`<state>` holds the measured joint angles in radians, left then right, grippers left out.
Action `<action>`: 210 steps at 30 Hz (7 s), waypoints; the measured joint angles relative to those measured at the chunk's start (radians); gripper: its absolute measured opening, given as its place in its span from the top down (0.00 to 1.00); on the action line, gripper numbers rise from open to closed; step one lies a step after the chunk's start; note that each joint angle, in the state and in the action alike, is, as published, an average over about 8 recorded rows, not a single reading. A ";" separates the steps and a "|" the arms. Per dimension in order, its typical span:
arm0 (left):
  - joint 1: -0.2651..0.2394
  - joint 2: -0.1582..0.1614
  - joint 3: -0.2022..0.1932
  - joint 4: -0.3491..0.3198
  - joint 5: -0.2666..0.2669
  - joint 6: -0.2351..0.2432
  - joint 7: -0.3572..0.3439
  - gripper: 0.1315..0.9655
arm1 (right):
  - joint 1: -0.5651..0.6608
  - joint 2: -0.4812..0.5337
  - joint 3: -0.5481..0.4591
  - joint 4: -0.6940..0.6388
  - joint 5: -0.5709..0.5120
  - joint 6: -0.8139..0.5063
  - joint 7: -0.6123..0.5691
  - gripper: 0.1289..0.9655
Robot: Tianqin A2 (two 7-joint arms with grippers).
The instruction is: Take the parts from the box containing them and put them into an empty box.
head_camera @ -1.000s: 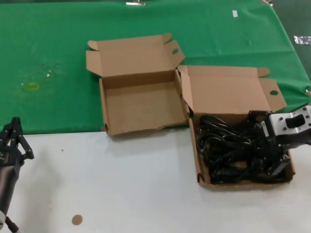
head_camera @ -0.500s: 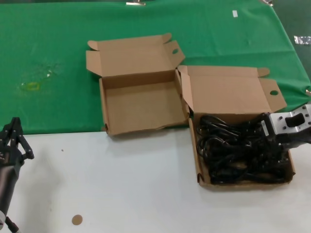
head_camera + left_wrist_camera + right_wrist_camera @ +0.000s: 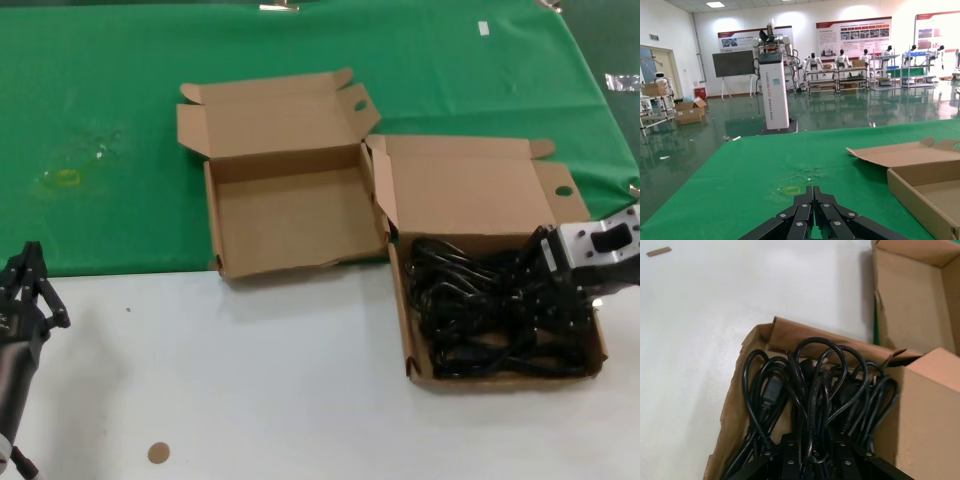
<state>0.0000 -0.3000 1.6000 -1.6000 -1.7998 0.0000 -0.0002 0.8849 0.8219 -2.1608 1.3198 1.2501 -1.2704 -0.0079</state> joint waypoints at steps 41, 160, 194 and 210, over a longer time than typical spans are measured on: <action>0.000 0.000 0.000 0.000 0.000 0.000 0.000 0.98 | 0.256 -0.533 -0.062 -0.314 -0.099 0.236 0.055 0.88; 0.000 0.000 0.000 0.000 0.000 0.000 0.000 0.03 | -0.598 -0.541 0.414 0.078 0.400 1.054 -0.019 0.00; 0.000 0.000 0.000 0.000 0.000 0.000 0.000 0.00 | -0.844 -0.525 0.540 0.252 0.529 1.240 0.004 0.00; 0.000 0.000 0.000 0.000 0.000 0.000 0.000 0.00 | -0.844 -0.525 0.540 0.252 0.529 1.240 0.004 0.00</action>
<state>0.0000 -0.3000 1.6000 -1.6000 -1.8000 0.0000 -0.0001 0.0406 0.2972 -1.6207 1.5714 1.7788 -0.0305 -0.0037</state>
